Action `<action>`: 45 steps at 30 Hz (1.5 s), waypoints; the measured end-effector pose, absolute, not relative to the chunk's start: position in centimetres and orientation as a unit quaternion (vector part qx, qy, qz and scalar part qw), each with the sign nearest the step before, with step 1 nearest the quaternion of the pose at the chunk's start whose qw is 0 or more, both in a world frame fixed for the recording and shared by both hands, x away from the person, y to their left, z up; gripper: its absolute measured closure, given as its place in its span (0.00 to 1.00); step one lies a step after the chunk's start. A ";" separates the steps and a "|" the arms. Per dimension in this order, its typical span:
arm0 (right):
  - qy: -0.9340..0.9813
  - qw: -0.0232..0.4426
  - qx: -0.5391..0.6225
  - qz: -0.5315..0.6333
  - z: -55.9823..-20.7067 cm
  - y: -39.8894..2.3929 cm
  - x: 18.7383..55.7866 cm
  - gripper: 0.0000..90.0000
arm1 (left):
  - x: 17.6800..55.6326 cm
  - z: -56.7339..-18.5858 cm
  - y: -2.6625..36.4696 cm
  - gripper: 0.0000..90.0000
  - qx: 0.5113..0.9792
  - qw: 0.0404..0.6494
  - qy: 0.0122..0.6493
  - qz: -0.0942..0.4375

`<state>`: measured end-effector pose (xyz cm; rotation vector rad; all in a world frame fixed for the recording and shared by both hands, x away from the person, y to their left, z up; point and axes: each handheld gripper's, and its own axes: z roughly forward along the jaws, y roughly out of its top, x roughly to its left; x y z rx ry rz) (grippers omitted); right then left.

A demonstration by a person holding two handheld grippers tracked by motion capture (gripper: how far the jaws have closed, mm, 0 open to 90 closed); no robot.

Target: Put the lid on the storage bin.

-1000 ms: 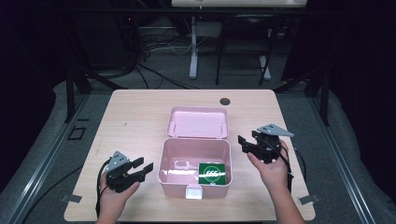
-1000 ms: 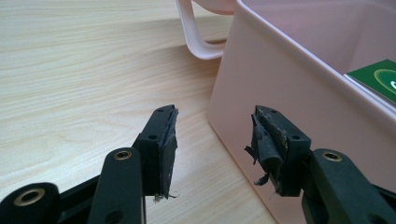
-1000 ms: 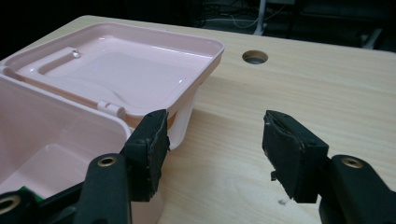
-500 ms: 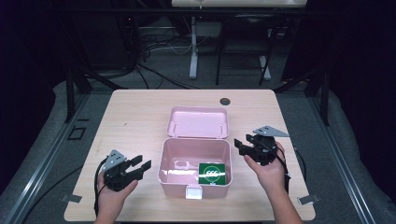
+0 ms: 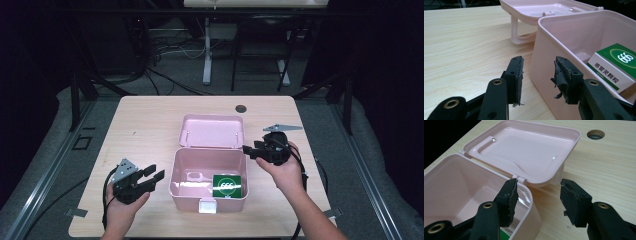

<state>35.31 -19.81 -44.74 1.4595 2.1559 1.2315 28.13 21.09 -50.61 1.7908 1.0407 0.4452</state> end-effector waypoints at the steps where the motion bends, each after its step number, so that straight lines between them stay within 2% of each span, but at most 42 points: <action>1: 0.742 0.128 0.505 0.422 -44.6 -19.8 35.5 0.53 | 28.1 -50.6 21.1 0.64 0.738 0.489 0.428 0.182; 8: 0.766 0.136 0.500 0.380 -43.5 -19.2 36.8 0.52 | 28.1 -49.9 20.8 0.65 0.737 0.498 0.420 0.179; 19: 0.771 0.124 0.514 0.356 -41.6 -18.6 38.6 0.55 | 27.2 -48.3 19.8 0.69 0.742 0.520 0.394 0.154; 26: 0.772 0.115 0.526 0.338 -40.7 -18.2 40.2 0.57 | 27.1 -48.4 19.2 0.72 0.754 0.511 0.386 0.147; 33: 0.779 0.094 0.531 0.321 -40.6 -17.5 41.2 0.62 | 27.1 -48.8 18.6 0.78 0.769 0.496 0.377 0.143; 45: 0.776 0.077 0.551 0.296 -41.1 -16.9 43.1 0.67 | 27.0 -49.1 18.1 0.80 0.774 0.489 0.371 0.153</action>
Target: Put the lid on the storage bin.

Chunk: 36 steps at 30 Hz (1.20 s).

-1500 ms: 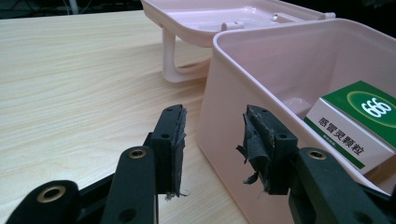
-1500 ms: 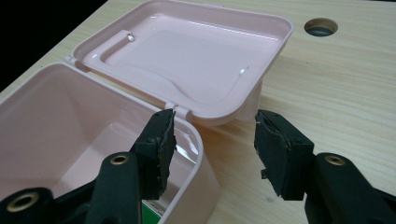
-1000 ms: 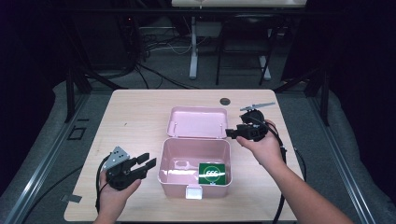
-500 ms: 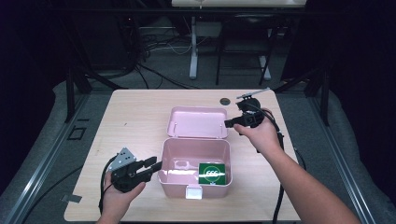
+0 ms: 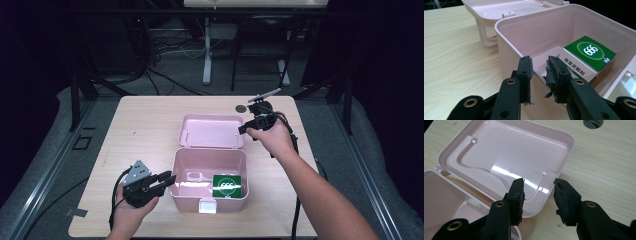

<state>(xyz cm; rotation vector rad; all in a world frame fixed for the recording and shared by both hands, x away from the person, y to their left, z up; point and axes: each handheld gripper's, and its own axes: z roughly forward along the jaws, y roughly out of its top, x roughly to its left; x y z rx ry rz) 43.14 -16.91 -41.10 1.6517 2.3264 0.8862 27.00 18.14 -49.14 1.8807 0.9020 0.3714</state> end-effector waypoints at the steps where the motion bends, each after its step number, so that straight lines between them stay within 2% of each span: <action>1: 0.778 0.079 0.551 0.291 -41.2 -16.9 43.3 0.67 | 27.0 -49.1 18.1 0.80 0.774 0.490 0.371 0.154; 16: 0.763 0.082 0.587 0.260 -42.2 -16.5 46.4 0.66 | 27.0 -49.3 18.1 0.80 0.771 0.491 0.373 0.156; 24: 0.733 0.076 0.627 0.253 -43.1 -16.9 48.0 0.76 | 27.0 -49.3 18.1 0.80 0.773 0.490 0.373 0.154; 36: 0.711 0.063 0.655 0.246 -44.3 -16.8 49.4 0.82 | 27.0 -49.3 18.1 0.79 0.771 0.492 0.373 0.153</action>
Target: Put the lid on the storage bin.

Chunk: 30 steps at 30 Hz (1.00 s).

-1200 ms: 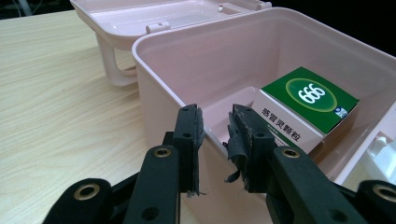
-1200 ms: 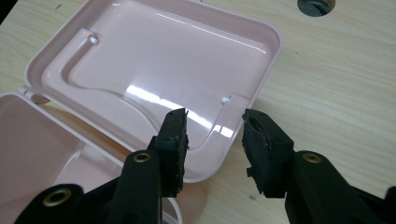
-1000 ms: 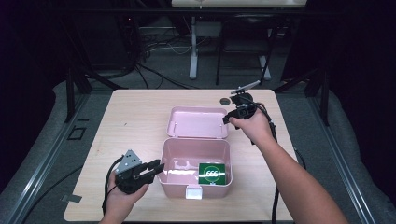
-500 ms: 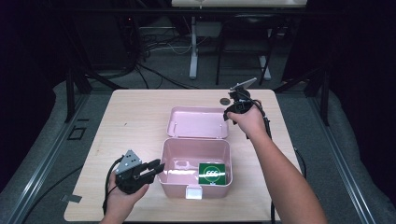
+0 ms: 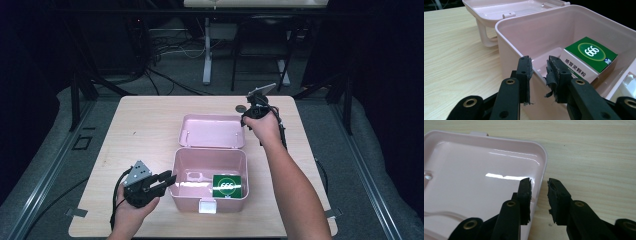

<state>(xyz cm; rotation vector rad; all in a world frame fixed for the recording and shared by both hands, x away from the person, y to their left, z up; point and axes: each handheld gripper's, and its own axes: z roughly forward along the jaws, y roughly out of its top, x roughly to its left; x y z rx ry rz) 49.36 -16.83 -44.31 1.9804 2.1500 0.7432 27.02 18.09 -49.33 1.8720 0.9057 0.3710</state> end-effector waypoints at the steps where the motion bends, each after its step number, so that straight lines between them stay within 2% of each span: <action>1: 0.713 0.063 0.655 0.242 -44.4 -16.8 49.4 0.83 | 27.0 -49.3 18.1 0.79 0.771 0.492 0.373 0.153; 21: 0.699 0.045 0.680 0.217 -45.7 -16.1 50.1 0.95 | 27.0 -49.4 18.1 0.79 0.771 0.493 0.373 0.154; 30: 0.697 0.064 0.674 0.236 -44.7 -16.1 49.5 0.96 | 27.0 -49.4 18.0 0.79 0.771 0.490 0.374 0.156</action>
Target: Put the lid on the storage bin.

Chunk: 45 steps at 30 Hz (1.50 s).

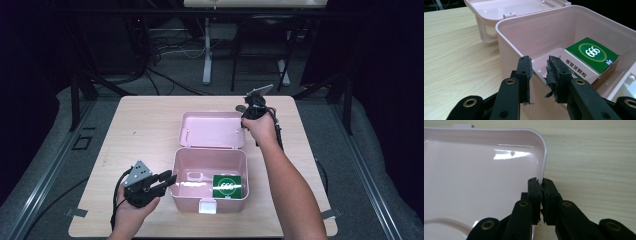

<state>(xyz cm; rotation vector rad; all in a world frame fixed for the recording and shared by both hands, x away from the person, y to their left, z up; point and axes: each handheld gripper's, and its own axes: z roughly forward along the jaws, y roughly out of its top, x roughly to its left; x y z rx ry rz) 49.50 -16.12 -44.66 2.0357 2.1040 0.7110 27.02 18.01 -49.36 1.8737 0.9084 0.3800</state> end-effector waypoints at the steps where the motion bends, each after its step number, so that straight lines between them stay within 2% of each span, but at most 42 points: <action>1: 0.697 0.067 0.672 0.239 -44.5 -16.1 49.4 0.96 | 27.0 -49.4 18.0 0.79 0.771 0.491 0.374 0.156; 12: 0.700 0.097 0.647 0.288 -41.9 -16.8 47.6 0.97 | 27.1 -49.4 17.9 0.80 0.768 0.493 0.377 0.157; 26: 0.699 0.107 0.624 0.333 -39.4 -17.6 44.9 0.98 | 27.1 -49.5 17.8 0.80 0.765 0.494 0.380 0.159; 45: 0.709 0.158 0.567 0.388 -37.8 -17.6 40.6 0.98 | 27.0 -49.6 17.7 0.79 0.761 0.499 0.383 0.161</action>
